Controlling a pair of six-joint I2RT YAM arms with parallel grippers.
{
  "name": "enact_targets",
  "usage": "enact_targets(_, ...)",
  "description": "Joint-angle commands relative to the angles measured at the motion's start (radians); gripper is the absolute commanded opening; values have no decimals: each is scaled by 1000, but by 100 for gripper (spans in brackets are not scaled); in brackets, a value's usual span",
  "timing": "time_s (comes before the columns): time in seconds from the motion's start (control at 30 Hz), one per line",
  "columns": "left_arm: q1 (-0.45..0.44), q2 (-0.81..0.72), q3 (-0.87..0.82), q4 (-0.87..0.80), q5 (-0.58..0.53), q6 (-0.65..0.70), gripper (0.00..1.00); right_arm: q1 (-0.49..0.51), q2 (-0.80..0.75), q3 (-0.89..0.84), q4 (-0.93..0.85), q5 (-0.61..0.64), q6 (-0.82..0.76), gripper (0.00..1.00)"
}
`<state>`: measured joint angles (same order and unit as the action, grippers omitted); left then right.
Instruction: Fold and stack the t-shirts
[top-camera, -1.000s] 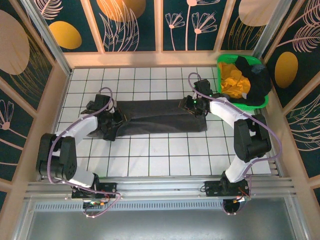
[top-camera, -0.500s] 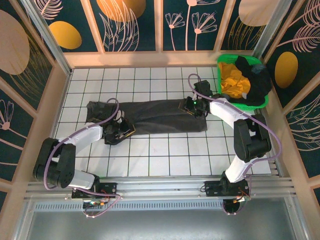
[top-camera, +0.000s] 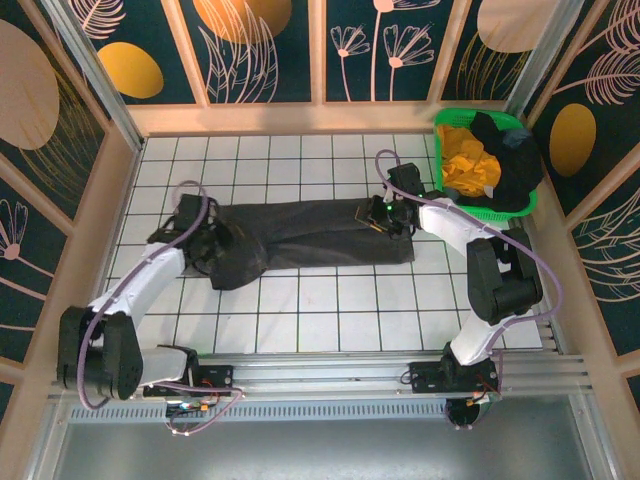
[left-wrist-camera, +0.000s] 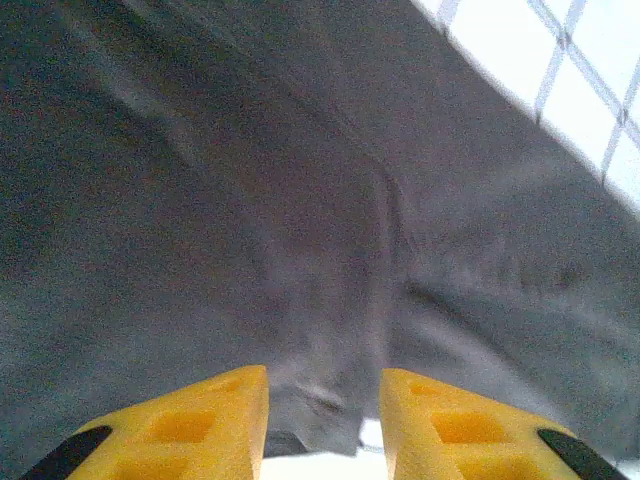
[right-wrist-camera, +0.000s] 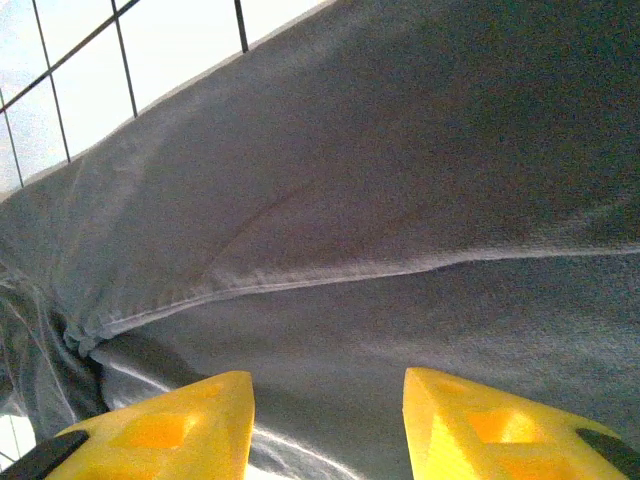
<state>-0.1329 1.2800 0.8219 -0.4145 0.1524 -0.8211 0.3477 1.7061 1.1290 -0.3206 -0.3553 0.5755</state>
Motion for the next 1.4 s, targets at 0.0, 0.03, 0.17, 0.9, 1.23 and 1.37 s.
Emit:
enact_targets(0.0, 110, 19, 9, -65, -98, -5, 34, -12, 45, 37, 25, -7, 18, 43)
enact_targets(0.03, 136, 38, 9, -45, -89, 9, 33, -17, 64, 52, 18, 3, 20, 42)
enact_targets(0.17, 246, 125, 13, 35, -58, 62, 33, -59, 129, 96, 5, 21, 24, 42)
enact_targets(0.9, 280, 314, -35, 179, 42, 166, 28, -109, 271, 104, -67, 39, 37, 41)
enact_targets(1.23, 280, 334, -14, 163, 37, 180, 0, -100, 286, 115, -67, 44, 46, 40)
enact_targets(1.37, 280, 289, 6, 119, -26, 174, 0, -101, 288, 115, -76, 66, 45, 38)
